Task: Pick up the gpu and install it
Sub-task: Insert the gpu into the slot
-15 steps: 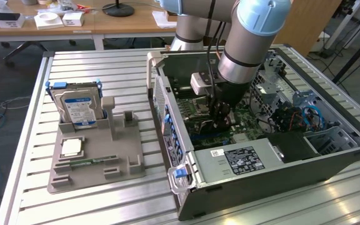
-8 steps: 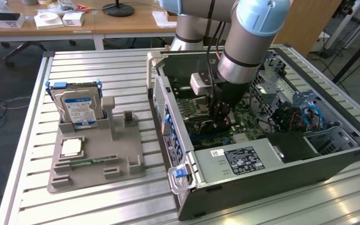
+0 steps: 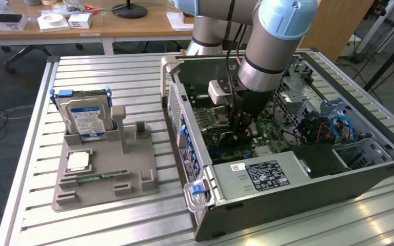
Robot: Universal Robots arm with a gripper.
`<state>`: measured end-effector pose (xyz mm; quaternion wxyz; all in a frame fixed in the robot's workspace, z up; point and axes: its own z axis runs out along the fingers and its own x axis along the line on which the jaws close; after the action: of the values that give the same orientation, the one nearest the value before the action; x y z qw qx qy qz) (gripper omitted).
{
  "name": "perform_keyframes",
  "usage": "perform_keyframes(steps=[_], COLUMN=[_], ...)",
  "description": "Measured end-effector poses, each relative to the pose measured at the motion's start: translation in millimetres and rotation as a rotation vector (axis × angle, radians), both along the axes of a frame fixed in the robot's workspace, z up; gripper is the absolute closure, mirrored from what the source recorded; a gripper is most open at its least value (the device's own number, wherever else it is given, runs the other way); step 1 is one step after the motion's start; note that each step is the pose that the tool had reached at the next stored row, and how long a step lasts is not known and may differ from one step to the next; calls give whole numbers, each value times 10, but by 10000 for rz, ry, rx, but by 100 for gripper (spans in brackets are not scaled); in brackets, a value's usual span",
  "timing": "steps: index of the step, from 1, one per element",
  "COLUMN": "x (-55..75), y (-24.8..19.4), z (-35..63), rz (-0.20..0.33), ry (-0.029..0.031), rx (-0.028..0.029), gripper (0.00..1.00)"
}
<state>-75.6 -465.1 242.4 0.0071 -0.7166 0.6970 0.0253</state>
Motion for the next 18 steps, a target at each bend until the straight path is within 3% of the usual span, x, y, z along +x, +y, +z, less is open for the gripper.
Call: perform_keyframes(steps=[18], x=[-17], y=[0], z=[-2], rz=[1], ry=[-15], rx=[-1], gripper=[73])
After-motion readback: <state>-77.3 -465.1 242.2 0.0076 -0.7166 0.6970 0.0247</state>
